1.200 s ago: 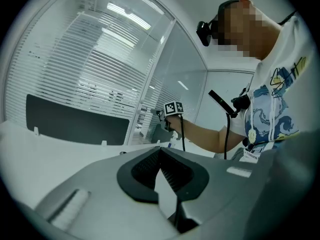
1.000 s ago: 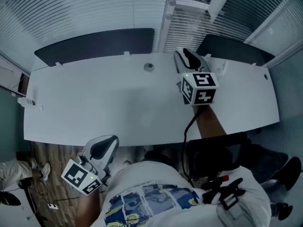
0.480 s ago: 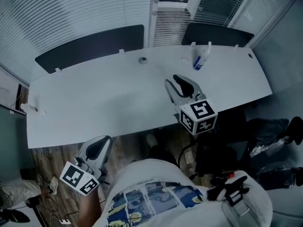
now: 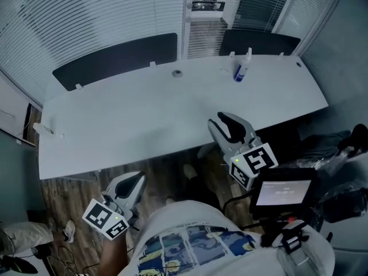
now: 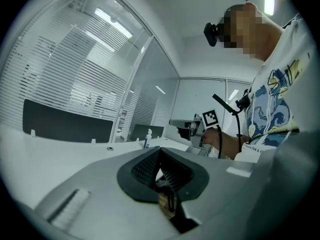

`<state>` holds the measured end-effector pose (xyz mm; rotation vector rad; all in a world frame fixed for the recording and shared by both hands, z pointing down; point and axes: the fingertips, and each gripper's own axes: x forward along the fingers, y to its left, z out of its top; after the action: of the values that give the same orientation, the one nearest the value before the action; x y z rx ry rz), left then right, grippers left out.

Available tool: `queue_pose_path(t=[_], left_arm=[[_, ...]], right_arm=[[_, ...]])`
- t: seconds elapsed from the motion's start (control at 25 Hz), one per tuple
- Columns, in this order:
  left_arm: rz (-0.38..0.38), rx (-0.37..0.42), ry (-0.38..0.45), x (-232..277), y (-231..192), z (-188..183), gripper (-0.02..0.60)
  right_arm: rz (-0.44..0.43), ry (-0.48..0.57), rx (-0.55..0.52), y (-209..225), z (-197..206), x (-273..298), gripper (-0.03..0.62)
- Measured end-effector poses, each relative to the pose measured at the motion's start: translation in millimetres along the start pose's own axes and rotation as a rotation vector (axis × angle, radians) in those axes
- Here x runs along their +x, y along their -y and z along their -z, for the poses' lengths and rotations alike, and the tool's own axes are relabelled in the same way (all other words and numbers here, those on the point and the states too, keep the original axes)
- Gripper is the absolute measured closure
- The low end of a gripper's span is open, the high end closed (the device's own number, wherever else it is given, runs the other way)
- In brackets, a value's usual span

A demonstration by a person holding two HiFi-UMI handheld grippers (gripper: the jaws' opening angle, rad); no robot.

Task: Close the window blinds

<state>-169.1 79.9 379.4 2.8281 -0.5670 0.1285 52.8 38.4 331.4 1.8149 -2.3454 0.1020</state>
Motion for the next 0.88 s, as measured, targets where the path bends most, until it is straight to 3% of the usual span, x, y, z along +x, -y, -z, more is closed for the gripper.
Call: queue_pose_path(t=[0.2,0.88], left_arm=[[0.015,-0.006,0.002,-20,7,6,0.58],[0.032,0.002,-0.011,-19,10,3,0.58]], right_arm=[[0.003,0.021,-0.02,-25,-10,-18,0.47],[-0.02,0.036,-0.031,-44,-19,-25,0.47]])
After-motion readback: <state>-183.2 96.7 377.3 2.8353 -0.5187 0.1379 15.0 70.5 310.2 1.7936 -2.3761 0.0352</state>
